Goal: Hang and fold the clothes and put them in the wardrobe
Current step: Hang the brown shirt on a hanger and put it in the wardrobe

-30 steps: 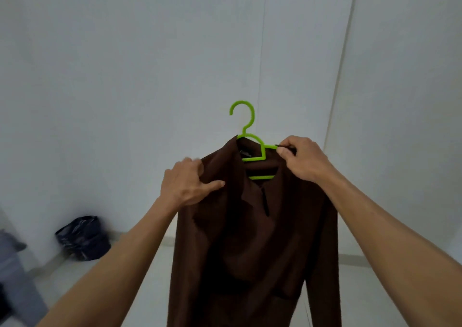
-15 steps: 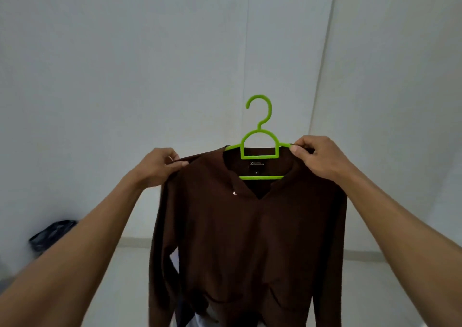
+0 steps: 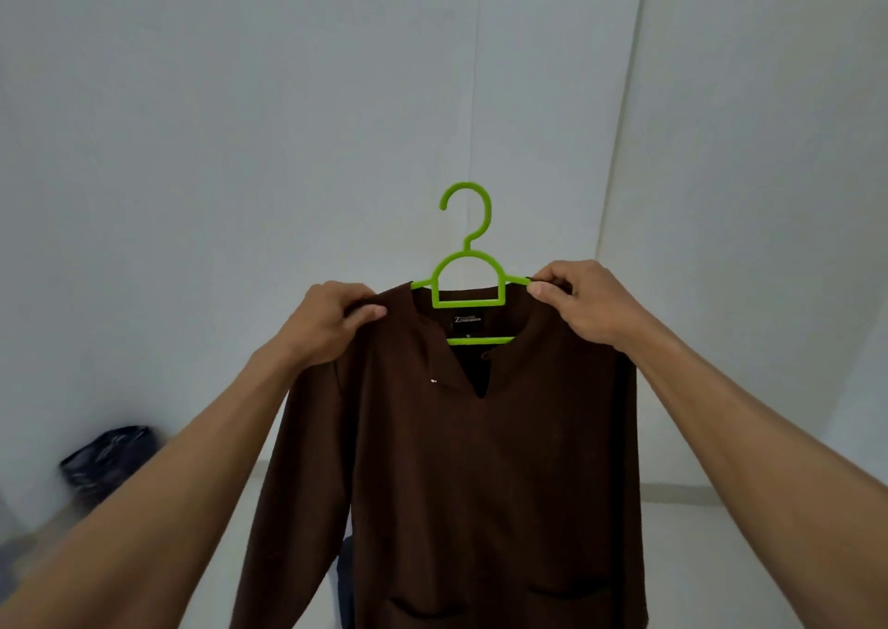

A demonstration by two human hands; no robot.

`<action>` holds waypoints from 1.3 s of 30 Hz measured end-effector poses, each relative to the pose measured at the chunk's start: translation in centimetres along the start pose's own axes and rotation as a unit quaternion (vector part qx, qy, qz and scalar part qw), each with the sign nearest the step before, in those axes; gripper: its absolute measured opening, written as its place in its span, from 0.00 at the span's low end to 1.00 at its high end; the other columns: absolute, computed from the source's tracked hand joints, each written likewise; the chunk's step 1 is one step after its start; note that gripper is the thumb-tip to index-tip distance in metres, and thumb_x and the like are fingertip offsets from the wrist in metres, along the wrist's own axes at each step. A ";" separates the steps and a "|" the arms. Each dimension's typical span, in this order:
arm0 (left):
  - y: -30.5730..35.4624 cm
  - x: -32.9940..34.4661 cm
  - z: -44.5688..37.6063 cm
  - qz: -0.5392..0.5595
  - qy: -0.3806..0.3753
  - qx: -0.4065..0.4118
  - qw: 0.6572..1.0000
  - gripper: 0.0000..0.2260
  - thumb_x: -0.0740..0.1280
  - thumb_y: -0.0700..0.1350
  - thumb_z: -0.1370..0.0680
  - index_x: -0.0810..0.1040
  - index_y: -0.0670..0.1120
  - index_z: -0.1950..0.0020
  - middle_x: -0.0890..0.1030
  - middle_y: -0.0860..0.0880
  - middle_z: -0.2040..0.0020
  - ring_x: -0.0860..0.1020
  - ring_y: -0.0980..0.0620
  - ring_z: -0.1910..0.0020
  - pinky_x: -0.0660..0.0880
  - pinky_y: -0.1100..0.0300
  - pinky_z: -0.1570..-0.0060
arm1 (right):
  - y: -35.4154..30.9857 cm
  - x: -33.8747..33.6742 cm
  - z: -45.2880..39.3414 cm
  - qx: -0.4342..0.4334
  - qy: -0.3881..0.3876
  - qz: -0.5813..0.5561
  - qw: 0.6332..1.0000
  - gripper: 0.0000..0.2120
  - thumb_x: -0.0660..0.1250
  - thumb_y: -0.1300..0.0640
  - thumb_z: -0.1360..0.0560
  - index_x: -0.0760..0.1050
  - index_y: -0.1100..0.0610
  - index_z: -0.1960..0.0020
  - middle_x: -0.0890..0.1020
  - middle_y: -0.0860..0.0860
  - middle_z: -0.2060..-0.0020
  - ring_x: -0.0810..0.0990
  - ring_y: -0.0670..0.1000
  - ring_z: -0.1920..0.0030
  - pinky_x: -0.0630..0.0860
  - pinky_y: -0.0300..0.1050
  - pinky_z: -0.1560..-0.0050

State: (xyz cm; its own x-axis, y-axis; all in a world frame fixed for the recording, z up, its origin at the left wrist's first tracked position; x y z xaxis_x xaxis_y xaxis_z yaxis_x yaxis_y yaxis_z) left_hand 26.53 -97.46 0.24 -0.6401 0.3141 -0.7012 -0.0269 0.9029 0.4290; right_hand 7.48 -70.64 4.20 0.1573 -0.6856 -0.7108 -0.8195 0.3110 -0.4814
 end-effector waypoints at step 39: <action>1.9 -0.1 -0.9 0.035 0.037 -0.018 0.999 0.07 0.64 0.47 0.18 0.82 0.49 0.47 0.84 0.54 0.54 0.81 0.55 0.52 0.75 0.59 0.50 | 0.5 0.5 -0.6 0.042 0.001 -0.088 0.995 0.11 0.67 0.49 0.20 0.85 0.53 0.52 0.84 0.54 0.61 0.77 0.46 0.61 0.75 0.45 0.53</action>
State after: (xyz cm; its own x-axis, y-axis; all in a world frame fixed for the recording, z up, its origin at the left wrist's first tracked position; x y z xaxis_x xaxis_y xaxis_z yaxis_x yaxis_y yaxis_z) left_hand 25.86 -96.07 1.65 -0.6961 0.3529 -0.6252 -0.0068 0.8676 0.4972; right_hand 6.81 -71.19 3.90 0.2925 -0.7355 -0.6111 -0.7305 0.2406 -0.6392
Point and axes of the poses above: each hand's wrist, its own z-axis away from the middle knuckle, its own x-axis out of the palm, y = z × x, the point moved 3 cm from there along -z, towards the middle knuckle
